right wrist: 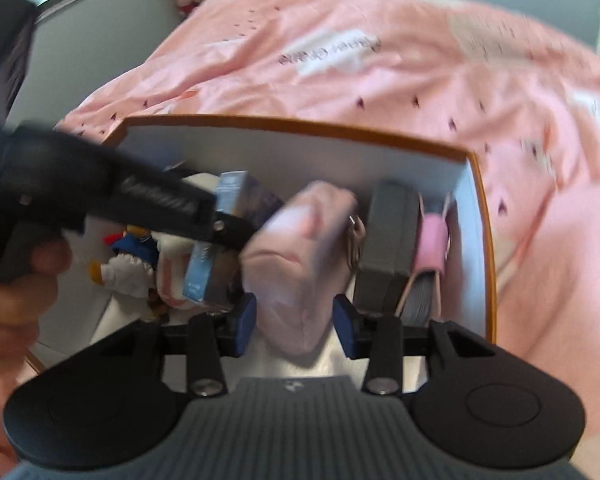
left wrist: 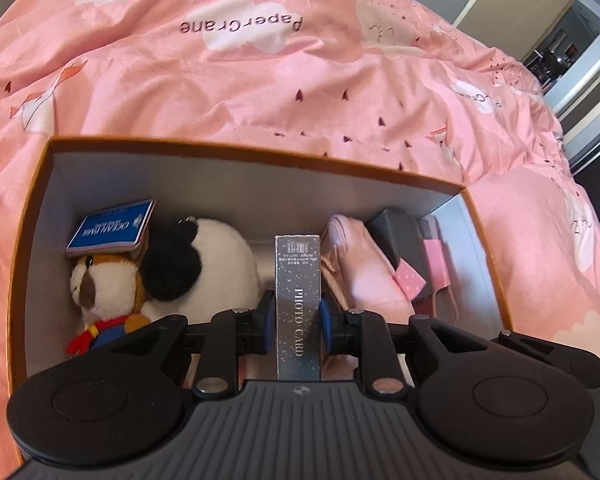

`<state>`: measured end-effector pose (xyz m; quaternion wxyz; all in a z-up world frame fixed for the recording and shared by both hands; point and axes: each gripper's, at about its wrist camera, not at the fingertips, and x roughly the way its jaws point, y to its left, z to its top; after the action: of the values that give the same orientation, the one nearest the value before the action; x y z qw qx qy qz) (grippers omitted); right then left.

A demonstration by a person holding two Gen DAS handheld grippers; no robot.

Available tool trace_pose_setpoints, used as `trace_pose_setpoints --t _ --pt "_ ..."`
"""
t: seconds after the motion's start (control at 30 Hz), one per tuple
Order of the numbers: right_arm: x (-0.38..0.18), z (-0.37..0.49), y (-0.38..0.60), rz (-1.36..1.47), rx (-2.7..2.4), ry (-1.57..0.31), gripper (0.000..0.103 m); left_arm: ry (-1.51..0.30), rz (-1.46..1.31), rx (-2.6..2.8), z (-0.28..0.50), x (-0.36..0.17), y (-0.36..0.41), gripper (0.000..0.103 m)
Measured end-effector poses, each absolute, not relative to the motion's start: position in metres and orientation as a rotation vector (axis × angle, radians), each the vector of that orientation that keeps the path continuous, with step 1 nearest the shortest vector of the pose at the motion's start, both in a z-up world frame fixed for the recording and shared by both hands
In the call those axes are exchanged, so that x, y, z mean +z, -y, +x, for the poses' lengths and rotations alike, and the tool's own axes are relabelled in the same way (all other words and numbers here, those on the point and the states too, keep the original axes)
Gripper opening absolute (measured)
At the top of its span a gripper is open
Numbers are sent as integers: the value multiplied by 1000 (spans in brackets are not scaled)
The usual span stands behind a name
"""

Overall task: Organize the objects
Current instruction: 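Set the Photo Card box upright with left gripper while right gripper releases the pouch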

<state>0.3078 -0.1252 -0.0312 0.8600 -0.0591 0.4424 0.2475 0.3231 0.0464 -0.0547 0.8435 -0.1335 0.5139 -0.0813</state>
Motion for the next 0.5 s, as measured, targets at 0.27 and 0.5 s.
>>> trace_pose_setpoints --t 0.27,0.5 --pt "-36 330 130 -56 522 -953 41 -1073 -259 -168 322 -49 -45 25" --pt "-23 314 135 14 576 -884 33 -1040 -255 -147 314 -35 -59 25"
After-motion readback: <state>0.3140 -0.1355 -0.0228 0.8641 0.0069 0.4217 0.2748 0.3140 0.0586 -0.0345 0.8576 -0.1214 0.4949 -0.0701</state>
